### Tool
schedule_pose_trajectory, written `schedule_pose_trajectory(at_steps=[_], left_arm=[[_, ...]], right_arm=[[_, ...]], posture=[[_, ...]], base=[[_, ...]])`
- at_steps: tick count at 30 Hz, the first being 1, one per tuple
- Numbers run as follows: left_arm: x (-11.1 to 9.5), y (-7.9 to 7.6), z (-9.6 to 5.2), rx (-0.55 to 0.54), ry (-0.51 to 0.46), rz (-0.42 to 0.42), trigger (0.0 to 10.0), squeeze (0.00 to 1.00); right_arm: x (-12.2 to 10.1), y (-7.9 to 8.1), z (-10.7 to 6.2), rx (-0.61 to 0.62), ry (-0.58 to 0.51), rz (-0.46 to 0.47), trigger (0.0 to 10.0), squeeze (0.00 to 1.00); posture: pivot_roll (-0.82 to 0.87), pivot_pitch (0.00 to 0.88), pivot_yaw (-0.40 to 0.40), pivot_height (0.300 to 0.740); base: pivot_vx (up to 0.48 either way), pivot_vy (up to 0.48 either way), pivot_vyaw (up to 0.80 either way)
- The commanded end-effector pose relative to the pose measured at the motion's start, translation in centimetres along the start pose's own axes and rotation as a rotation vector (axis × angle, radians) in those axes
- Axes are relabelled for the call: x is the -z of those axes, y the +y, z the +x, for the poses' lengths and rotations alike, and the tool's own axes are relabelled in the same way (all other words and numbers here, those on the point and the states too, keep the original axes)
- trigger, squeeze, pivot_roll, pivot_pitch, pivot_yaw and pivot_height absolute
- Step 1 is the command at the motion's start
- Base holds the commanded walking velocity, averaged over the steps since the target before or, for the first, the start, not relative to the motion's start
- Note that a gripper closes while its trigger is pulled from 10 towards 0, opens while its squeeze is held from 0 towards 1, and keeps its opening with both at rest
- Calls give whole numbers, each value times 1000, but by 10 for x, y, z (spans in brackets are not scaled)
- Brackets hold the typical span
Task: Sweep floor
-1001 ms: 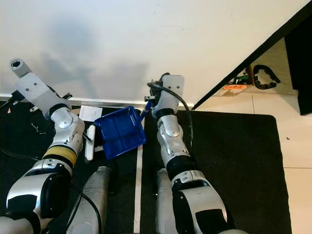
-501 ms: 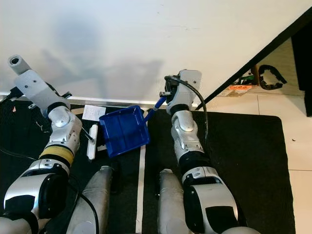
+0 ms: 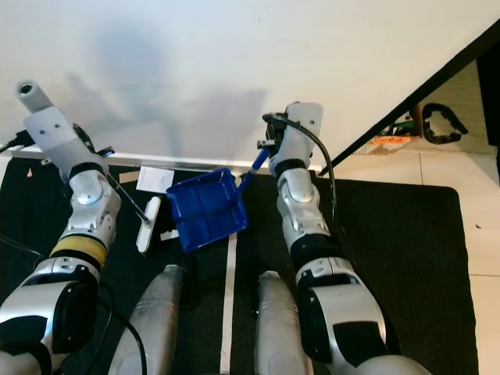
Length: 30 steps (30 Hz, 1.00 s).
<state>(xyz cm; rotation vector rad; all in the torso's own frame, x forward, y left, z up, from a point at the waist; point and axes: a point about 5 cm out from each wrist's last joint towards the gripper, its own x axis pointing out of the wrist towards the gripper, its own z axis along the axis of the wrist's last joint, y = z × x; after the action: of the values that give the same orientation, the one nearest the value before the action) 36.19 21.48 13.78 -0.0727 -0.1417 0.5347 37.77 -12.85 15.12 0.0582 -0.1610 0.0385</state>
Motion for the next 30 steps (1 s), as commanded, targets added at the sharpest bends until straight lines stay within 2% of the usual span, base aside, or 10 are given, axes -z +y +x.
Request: schedule_pose_trajectory(at_steps=[1,7,15,18,20,22,24,26,30], left_arm=[[13,13,-3,-19,46,33,10000,0],[17,23,-3,-15,57,46,10000,0],[20,24,-5,-10,64,51,10000,0],[23,21,-9,-2,77,48,10000,0],[26,19,-11,0,87,41,10000,0],[26,19,-11,-1,90,38,10000,0],[28,14,-14,-2,100,23,10000,0],[28,12,-15,-1,102,20,10000,0],[29,6,-17,19,102,20,10000,0]], right_arm=[[0,-15,-1,52,1,-51,10000,0],[-24,-9,12,30,-68,-72,10000,0],[-16,-2,8,2,-62,-93,10000,0],[8,17,-8,-33,-18,-54,10000,0],[19,34,-17,-58,6,7,10000,0],[22,39,-20,-69,11,28,10000,0],[26,56,-26,-102,20,80,10000,0],[26,61,-27,-109,23,91,10000,0],[25,79,-30,-141,23,146,10000,0]], posture=[[-1,338,-11,740],[-12,326,-21,740],[-13,327,-22,740],[-17,337,-20,740],[-17,344,-20,740],[-17,344,-20,740],[-14,351,-25,740],[-14,351,-25,740],[-15,361,-26,740]], base=[[0,0,0],[0,0,0],[0,0,0],[0,0,0],[0,0,0],[0,0,0],[0,0,0],[0,0,0],[0,0,0]])
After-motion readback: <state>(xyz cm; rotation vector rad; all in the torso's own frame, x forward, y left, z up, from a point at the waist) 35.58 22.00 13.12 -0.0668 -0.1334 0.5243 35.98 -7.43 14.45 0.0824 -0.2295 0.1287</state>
